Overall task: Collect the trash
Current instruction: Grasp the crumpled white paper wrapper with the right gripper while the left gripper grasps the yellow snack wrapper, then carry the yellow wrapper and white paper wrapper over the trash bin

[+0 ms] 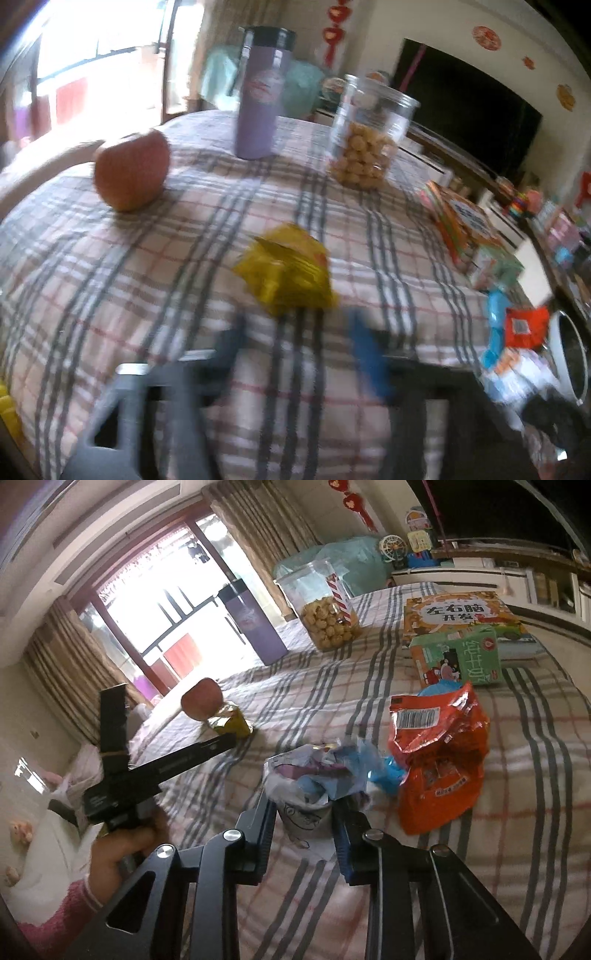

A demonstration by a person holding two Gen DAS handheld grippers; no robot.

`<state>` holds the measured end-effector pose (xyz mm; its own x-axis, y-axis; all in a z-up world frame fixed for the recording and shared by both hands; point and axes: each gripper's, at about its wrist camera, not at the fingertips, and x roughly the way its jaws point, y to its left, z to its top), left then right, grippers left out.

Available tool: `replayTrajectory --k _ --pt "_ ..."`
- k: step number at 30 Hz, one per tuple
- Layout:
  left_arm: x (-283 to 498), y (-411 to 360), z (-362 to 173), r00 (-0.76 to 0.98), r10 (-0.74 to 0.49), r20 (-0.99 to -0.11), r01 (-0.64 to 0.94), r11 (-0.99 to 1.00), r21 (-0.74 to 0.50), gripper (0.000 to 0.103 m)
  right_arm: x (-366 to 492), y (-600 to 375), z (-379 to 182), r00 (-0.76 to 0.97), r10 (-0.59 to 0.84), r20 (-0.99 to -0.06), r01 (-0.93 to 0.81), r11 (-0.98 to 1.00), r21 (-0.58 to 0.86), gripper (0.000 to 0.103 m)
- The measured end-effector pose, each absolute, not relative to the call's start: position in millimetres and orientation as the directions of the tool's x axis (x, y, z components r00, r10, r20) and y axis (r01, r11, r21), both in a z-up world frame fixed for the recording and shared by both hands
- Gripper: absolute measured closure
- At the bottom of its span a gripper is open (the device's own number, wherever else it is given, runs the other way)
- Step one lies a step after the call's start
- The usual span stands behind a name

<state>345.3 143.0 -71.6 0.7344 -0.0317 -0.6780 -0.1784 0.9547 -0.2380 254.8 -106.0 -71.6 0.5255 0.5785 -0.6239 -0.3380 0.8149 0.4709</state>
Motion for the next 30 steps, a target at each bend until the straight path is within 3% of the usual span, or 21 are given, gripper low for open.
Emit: replayTrajectory --k 2,4,8,9,10,13,20,30 --pt "347.8 143.8 -69.0 0.742 -0.018 -0.671 -0.191 0.953 -0.237 0.034 247.6 -106.3 -68.4 0.524 0.591 -0.613 -0.343 0.806 0.483 0.074" --pt "354.9 145.3 -70.6 0.730 -0.006 -0.683 -0.217 0.946 -0.240 0.029 242.4 -106.1 -67.2 0.521 0.600 -0.607 -0.346 0.799 0.492 0.074" --pt "372.4 140.4 -75.3 0.726 0.038 -0.687 -0.230 0.954 -0.190 0.031 237.6 -105.0 -69.5 0.511 0.611 -0.605 -0.344 0.790 0.507 0.074" --pt "377.0 140.5 -78.1 0.720 0.033 -0.693 -0.228 0.955 -0.191 0.038 237.0 -105.6 -70.0 0.510 0.611 -0.606 -0.343 0.790 0.508 0.074" --pt "380.8 140.8 -81.0 0.715 0.008 -0.699 -0.216 0.954 -0.209 0.057 237.0 -106.0 -70.7 0.509 0.610 -0.607 -0.341 0.791 0.508 0.074" --pt "384.4 138.5 -81.4 0.723 -0.005 -0.690 -0.201 0.955 -0.218 0.064 235.7 -111.7 -70.6 0.514 0.606 -0.607 -0.330 0.793 0.512 0.074" --pt "358.0 126.9 -75.5 0.744 -0.040 -0.666 -0.153 0.962 -0.228 0.068 229.1 -126.1 -61.7 0.542 0.599 -0.589 -0.322 0.796 0.513 0.075" --pt "286.5 76.6 -63.1 0.745 -0.219 -0.630 0.006 0.947 -0.322 0.069 212.2 -164.6 -56.9 0.588 0.551 -0.592 -0.271 0.824 0.498 0.075"
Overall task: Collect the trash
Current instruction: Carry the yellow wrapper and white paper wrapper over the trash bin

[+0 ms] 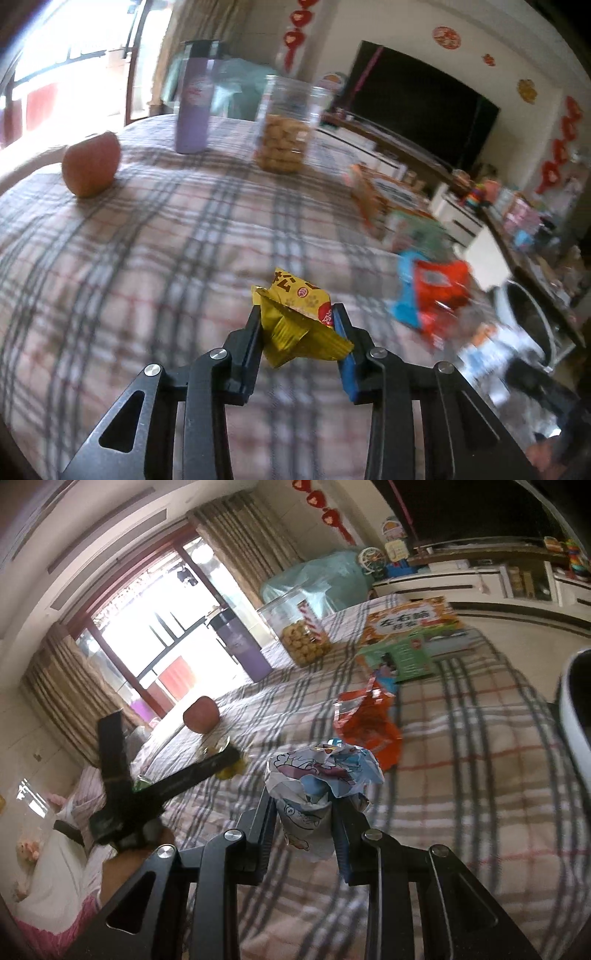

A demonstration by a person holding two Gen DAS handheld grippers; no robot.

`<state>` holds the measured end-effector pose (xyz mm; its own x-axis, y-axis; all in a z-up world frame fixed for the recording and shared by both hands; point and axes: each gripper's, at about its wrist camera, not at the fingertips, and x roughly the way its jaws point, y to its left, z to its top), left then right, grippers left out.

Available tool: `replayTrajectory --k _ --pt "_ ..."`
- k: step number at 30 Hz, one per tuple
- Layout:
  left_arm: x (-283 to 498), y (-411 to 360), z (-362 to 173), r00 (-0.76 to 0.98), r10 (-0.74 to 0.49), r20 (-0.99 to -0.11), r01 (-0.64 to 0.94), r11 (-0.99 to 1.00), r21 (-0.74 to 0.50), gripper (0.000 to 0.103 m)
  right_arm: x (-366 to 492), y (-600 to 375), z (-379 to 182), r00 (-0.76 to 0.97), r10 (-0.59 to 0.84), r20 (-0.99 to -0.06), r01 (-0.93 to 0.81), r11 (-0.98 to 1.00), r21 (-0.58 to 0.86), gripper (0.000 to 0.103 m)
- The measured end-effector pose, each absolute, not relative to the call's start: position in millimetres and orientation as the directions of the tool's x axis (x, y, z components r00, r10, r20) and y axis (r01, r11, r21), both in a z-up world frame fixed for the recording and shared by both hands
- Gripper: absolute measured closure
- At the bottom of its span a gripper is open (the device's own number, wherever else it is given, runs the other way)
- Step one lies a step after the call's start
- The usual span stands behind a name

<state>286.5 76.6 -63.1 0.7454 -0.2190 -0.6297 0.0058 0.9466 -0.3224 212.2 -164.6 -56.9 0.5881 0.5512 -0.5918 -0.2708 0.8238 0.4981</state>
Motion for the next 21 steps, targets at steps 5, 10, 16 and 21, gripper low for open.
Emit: replayTrajectory --k 5,10,16,21 --pt "257.0 48.4 -54.6 0.736 -0.290 -0.612 0.095 0.939 -0.331 0.069 202.1 -190.2 -52.5 0.620 0.519 -0.588 -0.236 0.838 0.491 0.075" --pt "240.7 21.8 -52.8 0.709 -0.347 -0.614 0.164 0.928 -0.335 0.069 191.8 -216.2 -51.6 0.645 0.486 -0.590 -0.195 0.851 0.488 0.075" --pt "235.4 -11.8 -49.4 0.677 -0.399 -0.618 0.231 0.913 -0.336 0.069 179.0 -249.2 -47.4 0.678 0.446 -0.585 -0.148 0.862 0.486 0.075" --pt "236.0 -37.4 -43.3 0.660 -0.435 -0.612 0.290 0.900 -0.326 0.069 170.7 -274.8 -43.7 0.704 0.413 -0.578 -0.111 0.868 0.484 0.075"
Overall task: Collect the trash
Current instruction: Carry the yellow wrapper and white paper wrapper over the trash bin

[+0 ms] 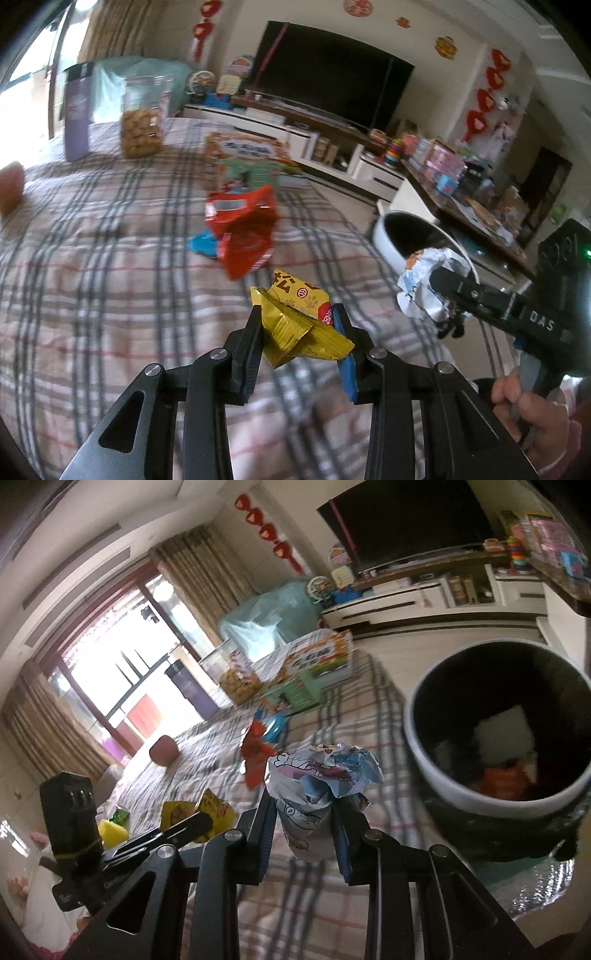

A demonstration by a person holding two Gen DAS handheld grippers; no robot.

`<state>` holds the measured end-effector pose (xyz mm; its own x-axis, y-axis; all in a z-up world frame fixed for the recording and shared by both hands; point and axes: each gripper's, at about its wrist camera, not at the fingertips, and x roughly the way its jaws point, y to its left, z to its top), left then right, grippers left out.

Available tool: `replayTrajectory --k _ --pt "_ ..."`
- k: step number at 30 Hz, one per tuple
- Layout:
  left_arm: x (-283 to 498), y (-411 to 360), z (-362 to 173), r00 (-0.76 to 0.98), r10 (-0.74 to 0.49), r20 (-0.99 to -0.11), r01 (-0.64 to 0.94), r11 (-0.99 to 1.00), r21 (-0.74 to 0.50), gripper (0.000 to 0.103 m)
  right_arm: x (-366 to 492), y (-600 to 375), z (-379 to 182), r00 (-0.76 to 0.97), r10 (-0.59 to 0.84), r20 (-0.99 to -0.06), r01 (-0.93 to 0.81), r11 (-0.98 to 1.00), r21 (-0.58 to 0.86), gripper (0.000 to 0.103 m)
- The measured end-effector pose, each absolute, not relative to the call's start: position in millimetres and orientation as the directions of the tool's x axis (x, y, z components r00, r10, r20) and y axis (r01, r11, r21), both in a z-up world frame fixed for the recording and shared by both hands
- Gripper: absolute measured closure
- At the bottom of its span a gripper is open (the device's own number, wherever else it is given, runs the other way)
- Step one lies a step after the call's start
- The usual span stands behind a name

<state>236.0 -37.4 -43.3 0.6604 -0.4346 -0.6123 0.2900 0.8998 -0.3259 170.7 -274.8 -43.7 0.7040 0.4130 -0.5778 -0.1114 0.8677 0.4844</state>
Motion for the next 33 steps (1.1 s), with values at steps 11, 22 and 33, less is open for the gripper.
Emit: replayTrajectory --k 11,22,33 --pt "242.3 -77.3 -41.2 0.625 -0.478 -0.617 0.367 0.878 -0.307 0.069 154.7 -319.4 -38.9 0.742 0.356 -0.568 -0.049 0.873 0.485 0.075" --pt "244.9 -118.4 -33.3 0.616 -0.507 -0.602 0.427 0.858 -0.285 0.069 145.9 -355.1 -35.0 0.769 0.310 -0.558 -0.001 0.875 0.485 0.075" --pt "259.1 -156.2 -27.5 0.603 -0.526 -0.600 0.473 0.841 -0.262 0.069 149.0 -380.9 -29.5 0.783 0.270 -0.560 0.032 0.882 0.470 0.075"
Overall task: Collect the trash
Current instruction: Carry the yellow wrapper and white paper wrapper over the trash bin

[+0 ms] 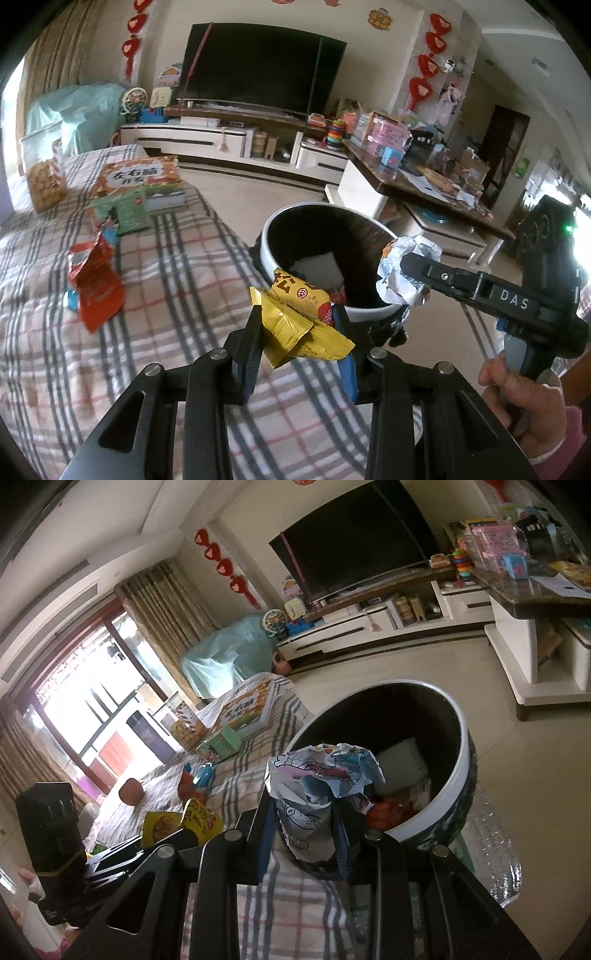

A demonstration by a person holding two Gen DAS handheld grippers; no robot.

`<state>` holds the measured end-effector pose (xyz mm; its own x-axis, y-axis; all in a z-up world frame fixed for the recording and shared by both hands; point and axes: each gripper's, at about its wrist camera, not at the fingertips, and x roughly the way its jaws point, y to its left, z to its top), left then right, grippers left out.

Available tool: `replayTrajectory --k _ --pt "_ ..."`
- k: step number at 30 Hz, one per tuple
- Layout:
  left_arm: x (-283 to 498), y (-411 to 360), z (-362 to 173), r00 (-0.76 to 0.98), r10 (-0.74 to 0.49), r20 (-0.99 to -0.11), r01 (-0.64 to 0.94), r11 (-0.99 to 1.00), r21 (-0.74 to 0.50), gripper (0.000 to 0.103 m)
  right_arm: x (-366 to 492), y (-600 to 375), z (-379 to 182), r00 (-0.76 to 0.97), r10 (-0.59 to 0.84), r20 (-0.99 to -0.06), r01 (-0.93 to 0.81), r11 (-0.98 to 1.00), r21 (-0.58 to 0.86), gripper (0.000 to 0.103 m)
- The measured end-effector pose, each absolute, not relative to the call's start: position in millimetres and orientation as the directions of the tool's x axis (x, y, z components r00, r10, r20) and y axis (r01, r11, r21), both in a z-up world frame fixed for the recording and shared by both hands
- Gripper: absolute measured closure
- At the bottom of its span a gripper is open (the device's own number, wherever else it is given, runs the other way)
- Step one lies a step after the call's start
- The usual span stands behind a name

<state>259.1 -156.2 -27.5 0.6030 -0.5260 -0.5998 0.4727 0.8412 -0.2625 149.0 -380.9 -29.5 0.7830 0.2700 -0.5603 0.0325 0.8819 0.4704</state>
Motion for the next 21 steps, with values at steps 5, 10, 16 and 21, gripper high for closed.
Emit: replayTrajectory --k 5,10,16,21 --pt "269.8 -171.3 -26.1 0.601 -0.525 -0.603 0.485 0.839 -0.247 0.069 154.7 -391.6 -30.7 0.784 0.262 -0.563 0.048 0.879 0.475 0.074" --pt "279.3 -183.8 -24.0 0.601 -0.523 -0.605 0.487 0.839 -0.242 0.069 162.3 -401.7 -31.2 0.781 0.250 -0.572 0.061 0.882 0.468 0.074" --pt "292.9 -199.4 -25.9 0.598 -0.518 -0.612 0.493 0.840 -0.229 0.069 172.2 -413.1 -31.3 0.779 0.242 -0.578 0.072 0.882 0.466 0.074" --pt "306.2 -210.6 -26.7 0.591 -0.517 -0.619 0.495 0.839 -0.227 0.069 181.5 -419.0 -31.6 0.775 0.242 -0.584 0.076 0.882 0.466 0.073"
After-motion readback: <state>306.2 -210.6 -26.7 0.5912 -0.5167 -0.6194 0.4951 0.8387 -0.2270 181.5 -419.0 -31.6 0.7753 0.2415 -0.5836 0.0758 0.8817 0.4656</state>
